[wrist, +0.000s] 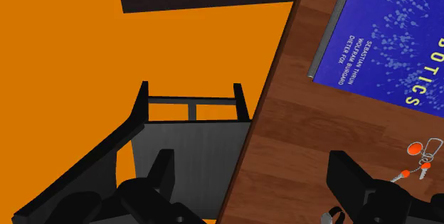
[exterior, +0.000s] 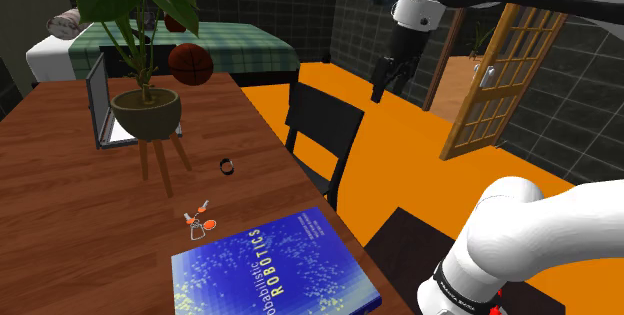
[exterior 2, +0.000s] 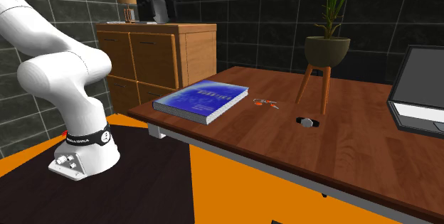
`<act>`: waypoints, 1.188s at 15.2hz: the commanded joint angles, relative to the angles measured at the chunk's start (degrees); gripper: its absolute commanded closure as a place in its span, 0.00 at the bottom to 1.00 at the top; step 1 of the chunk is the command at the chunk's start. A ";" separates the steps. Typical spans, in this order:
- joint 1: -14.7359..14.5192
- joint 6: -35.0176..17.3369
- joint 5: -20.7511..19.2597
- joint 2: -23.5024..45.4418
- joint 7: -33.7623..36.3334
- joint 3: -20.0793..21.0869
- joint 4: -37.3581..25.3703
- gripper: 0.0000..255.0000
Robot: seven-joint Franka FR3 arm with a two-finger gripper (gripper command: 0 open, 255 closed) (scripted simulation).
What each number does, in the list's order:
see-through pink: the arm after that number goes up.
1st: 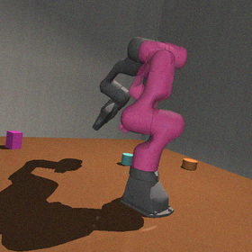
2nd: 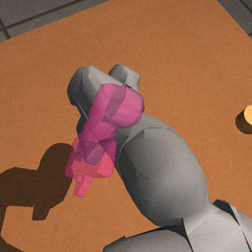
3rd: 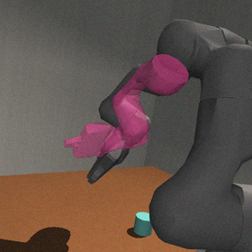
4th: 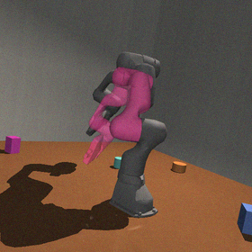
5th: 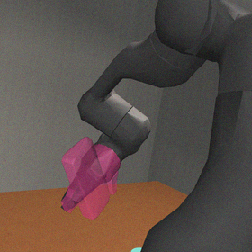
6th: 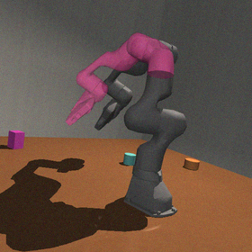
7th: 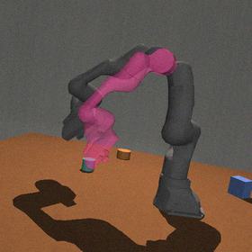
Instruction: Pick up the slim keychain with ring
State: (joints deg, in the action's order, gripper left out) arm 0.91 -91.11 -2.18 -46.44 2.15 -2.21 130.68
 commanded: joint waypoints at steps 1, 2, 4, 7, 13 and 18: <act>0.00 0.00 0.00 0.00 0.00 0.00 0.00 0.00; -0.33 -1.11 0.50 1.07 0.87 0.87 0.32 0.00; -0.99 -3.34 1.44 3.40 2.60 2.58 0.76 0.00; -1.93 -6.65 2.69 7.31 5.13 5.13 0.92 0.00; -3.51 -12.92 4.35 16.52 10.11 10.10 -0.54 0.00; -4.58 -17.48 4.55 25.37 14.39 14.01 -3.58 0.00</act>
State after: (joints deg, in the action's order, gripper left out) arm -3.43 -107.93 2.35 -22.70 15.61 11.00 127.86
